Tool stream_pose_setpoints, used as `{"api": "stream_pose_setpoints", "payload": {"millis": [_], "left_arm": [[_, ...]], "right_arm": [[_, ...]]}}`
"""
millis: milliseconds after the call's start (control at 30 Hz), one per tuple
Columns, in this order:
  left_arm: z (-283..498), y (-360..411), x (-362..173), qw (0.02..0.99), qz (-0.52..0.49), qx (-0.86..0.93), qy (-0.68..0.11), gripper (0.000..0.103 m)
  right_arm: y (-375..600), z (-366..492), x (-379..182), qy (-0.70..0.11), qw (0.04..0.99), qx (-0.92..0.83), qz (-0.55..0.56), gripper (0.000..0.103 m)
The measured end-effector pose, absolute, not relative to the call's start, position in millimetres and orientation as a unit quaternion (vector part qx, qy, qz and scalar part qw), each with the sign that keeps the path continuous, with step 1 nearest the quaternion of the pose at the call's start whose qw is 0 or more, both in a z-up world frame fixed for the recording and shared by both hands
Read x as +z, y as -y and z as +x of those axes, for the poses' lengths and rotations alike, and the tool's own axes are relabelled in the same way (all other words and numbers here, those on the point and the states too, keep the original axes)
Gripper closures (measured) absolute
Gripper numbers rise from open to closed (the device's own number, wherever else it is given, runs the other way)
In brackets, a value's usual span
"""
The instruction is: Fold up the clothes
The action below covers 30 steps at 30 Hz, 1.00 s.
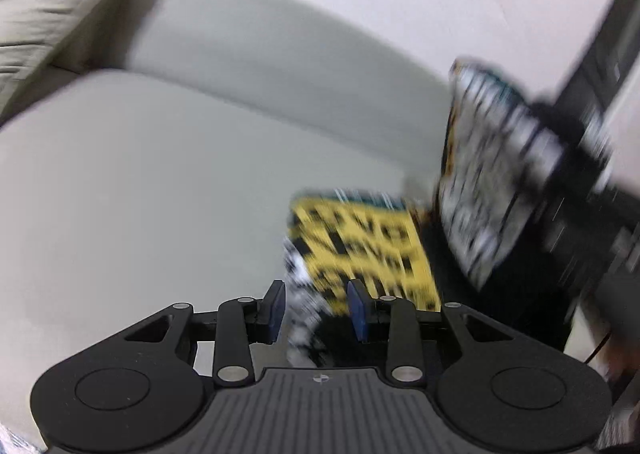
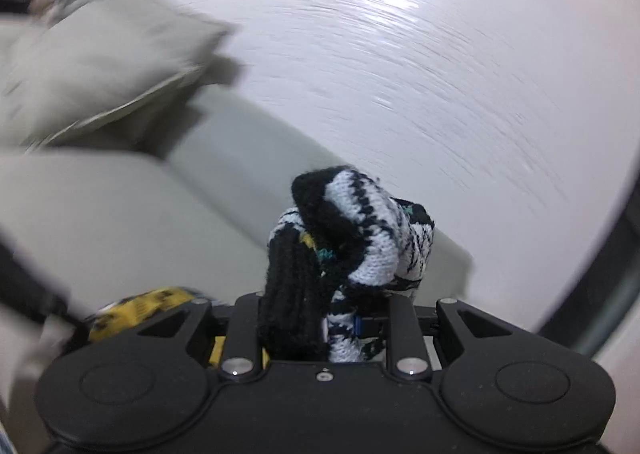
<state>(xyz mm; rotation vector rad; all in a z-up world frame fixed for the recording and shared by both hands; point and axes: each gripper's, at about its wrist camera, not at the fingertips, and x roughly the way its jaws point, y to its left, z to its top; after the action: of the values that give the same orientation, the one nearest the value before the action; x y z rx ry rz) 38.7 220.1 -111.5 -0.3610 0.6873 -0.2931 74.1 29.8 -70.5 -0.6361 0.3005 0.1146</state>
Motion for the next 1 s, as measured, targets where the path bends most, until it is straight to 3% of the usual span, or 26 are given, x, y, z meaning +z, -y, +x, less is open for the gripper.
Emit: {"api": "stream_pose_setpoints", "payload": {"millis": [333,533,767,1000], "left_arm": [[2,-261,-114,0.93,-0.233,-0.049,-0.279,0.072],[-2,-252,-117,0.93,-0.235,-0.033,-0.279,0.072],[-8,-233,-112,0.941,-0.205,-0.051,-0.264,0.072],[0,-197,-77,0.953,-0.156,-0.131,-0.223,0.073]], "right_arm": [[-124,107,-136,-0.257,0.879,0.118,-0.383,0.079],[-120,96,-152,-0.255,0.87,0.166,-0.388,0.067],[-45,49,-82,-0.268,0.911,0.215,-0.229,0.042],[72,30,-26,-0.275,0.946,0.173,0.003,0.035]]}}
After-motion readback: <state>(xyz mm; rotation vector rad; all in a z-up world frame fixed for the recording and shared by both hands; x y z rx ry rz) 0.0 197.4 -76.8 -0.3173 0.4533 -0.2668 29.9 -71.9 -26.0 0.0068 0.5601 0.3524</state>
